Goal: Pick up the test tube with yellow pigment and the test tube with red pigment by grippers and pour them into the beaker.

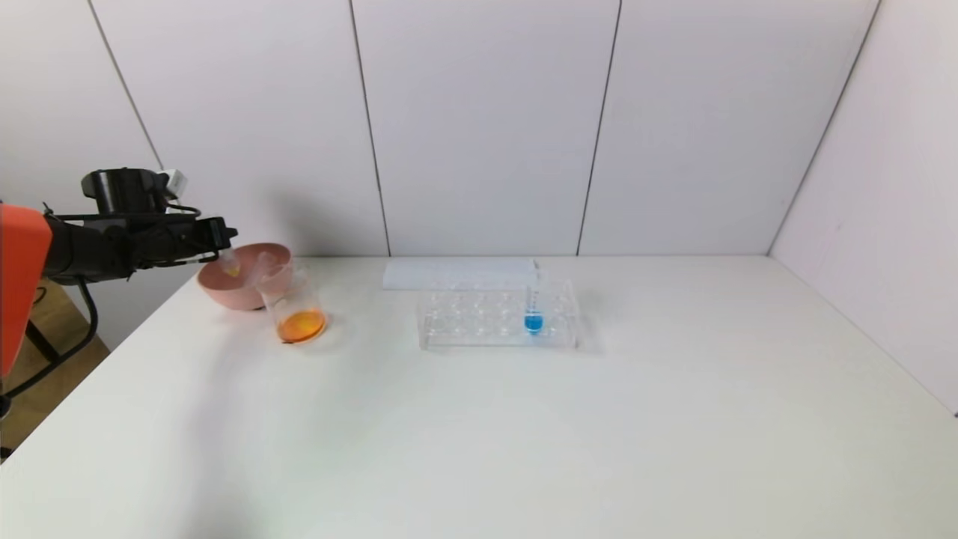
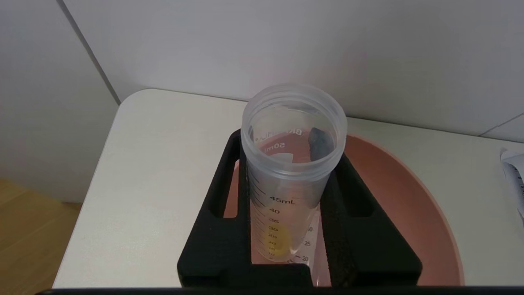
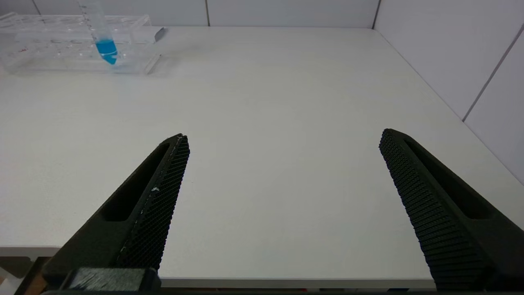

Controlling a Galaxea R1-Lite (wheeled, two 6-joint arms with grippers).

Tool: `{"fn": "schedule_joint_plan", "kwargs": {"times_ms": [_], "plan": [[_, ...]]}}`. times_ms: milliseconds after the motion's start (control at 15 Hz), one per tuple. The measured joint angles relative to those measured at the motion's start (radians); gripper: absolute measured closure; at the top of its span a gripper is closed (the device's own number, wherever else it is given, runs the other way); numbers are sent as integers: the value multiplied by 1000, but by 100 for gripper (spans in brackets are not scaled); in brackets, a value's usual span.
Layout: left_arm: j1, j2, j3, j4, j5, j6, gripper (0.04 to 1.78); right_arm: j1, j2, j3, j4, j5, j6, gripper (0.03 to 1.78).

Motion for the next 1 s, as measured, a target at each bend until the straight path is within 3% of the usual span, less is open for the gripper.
{"fn": "schedule_joint_plan", "kwargs": {"times_ms": [200,467,667,1000], "plan": [[0,8,-9,1,0,1,107,0,0,0,0,0,0,11],[0,13,-11,0,1,1,45,0,0,0,0,0,0,11],[0,11,-11,-1,3,1,13,0,0,0,0,0,0,11],[0,-37,16,-35,4,21,5,0,0,0,0,0,0,11]]}}
